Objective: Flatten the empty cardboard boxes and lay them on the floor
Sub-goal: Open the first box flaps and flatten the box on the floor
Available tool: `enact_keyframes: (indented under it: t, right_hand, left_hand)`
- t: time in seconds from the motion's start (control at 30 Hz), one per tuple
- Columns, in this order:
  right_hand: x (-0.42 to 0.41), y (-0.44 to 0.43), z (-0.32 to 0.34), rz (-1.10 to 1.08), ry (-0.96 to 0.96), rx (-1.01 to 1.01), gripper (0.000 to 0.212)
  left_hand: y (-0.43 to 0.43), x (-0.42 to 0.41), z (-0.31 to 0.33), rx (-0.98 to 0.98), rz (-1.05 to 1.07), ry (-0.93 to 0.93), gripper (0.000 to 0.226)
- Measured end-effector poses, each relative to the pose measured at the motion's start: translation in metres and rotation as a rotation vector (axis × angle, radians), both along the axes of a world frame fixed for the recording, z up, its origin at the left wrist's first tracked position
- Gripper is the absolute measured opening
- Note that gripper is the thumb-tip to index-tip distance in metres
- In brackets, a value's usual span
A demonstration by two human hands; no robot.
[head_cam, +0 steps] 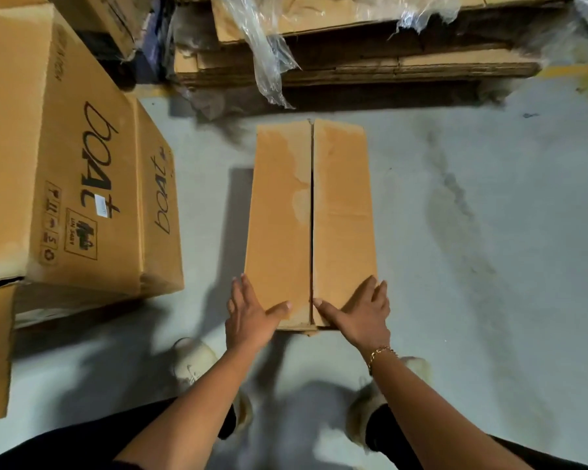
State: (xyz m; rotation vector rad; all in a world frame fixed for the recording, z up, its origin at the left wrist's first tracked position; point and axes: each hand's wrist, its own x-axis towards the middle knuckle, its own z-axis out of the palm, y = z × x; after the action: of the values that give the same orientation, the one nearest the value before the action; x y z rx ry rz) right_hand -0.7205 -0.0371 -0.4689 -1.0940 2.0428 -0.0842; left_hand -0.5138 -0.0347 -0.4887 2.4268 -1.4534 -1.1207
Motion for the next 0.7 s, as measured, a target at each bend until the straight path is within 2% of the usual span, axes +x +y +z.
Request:
enact_keyframes:
  t: [0.1, 0.23, 0.33, 0.4, 0.53, 0.6, 0.7]
  right_hand:
    - [0.014, -0.001, 0.006, 0.11, 0.119, 0.035, 0.151]
    - [0.013, -0.01, 0.01, 0.109, 0.133, 0.08, 0.143]
    - [0.009, -0.009, 0.028, 0.162, 0.112, 0.015, 0.126]
    - [-0.004, -0.006, 0.045, 0.16, 0.073, -0.094, 0.102]
    - [-0.051, 0.001, 0.072, -0.063, -0.057, -0.31, 0.057]
    - [-0.08, 0.003, 0.071, -0.19, -0.053, -0.358, 0.033]
    - [-0.123, 0.006, 0.053, -0.494, -0.103, -0.321, 0.024]
  left_hand:
    - [-0.001, -0.019, -0.001, 0.007, -0.099, -0.09, 0.127]
    - [-0.004, -0.028, -0.002, 0.068, -0.188, -0.162, 0.136]
    - [-0.008, -0.036, 0.003, 0.027, -0.23, -0.238, 0.131]
    - [-0.015, -0.043, 0.009, 0.0, -0.281, -0.272, 0.128]
    - [-0.033, -0.057, 0.031, 0.006, -0.34, -0.179, 0.121]
    - [-0.041, -0.043, 0.047, -0.019, -0.357, -0.085, 0.115]
    - [-0.047, 0.007, 0.079, -0.029, -0.347, 0.154, 0.106]
